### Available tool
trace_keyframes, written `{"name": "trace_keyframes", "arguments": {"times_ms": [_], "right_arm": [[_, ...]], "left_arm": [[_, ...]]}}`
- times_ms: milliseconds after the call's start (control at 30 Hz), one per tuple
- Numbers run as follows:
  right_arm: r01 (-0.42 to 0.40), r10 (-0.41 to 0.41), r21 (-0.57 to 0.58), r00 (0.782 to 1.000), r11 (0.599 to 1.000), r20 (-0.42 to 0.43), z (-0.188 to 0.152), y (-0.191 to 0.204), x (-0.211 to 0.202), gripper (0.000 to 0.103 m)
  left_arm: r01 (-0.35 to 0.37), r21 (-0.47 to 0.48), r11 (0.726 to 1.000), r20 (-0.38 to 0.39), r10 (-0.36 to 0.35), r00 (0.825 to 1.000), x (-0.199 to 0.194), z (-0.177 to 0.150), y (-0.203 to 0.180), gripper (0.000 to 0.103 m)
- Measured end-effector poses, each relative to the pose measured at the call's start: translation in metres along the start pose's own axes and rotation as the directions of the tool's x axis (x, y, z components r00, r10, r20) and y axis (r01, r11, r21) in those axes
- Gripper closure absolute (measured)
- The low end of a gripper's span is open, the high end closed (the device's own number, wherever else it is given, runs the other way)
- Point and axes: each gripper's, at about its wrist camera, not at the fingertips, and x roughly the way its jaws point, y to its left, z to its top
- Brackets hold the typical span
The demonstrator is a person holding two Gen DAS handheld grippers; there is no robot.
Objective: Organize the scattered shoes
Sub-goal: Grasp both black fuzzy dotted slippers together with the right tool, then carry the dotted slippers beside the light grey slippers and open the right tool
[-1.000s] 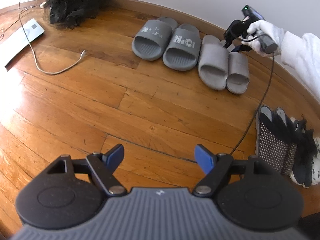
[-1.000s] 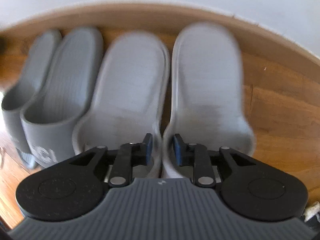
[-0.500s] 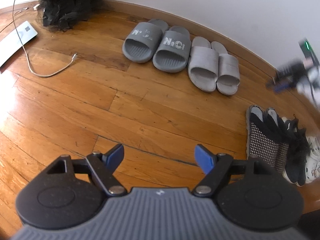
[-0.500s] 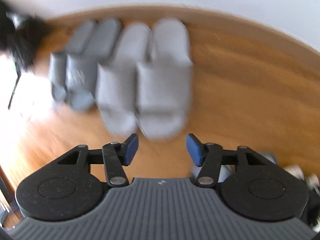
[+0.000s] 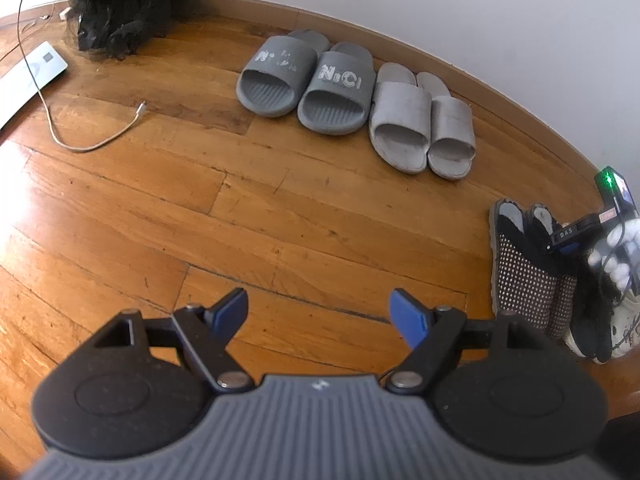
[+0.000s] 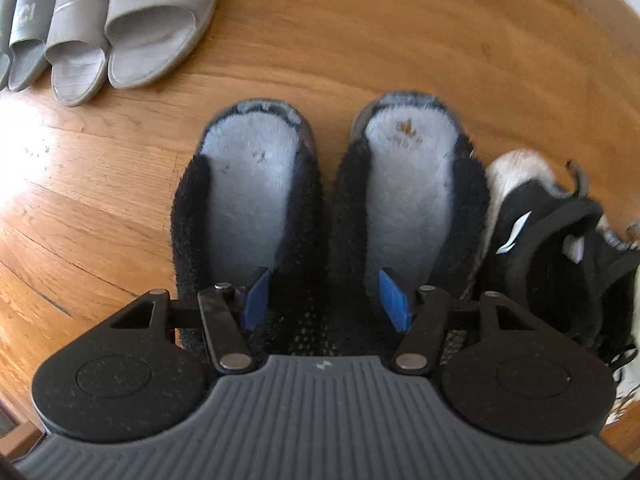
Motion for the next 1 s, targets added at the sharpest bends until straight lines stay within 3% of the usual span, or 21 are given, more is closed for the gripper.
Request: {"name": "trace_keyframes", "arguments": {"times_ms": [133,200,267,667,1000], "right_arm": [[0.026,-0.027,-0.04,0.999,0.999,-0.023,-0.003,0.012,0.018,0.049],[0.065,-0.065,-0.053,0.998,0.996,-0.014,-0.003,0.016,0.023,0.072],[0.076,-0.076,-0.037,0.997,0.996,-0.013,-0.001,0.016,0.021,0.077],[0.045,-0.045,0.0,0.998,0.999,0.04,0.033,0.007,-0.006,0.079],[0.027,-0.03,0.022,0.99,0.999,0.139,0.111,0.001,-0.027,0.079]], "left_arm": [[-0.004,0.001,1.0,-0.01,0.004,1.0,0.003,0.0,0.0,0.027],[-0.007,-0.002,1.0,-0.012,0.007,1.0,0.001,-0.003,0.0,0.027],[-0.007,-0.006,1.0,-0.017,0.007,1.0,0.0,-0.004,0.001,0.027],[0.013,0.018,1.0,-0.03,-0.012,0.999,0.006,0.0,-0.01,0.027],[0.011,0.03,1.0,-0.038,-0.01,0.999,0.01,0.0,-0.018,0.027]]}}
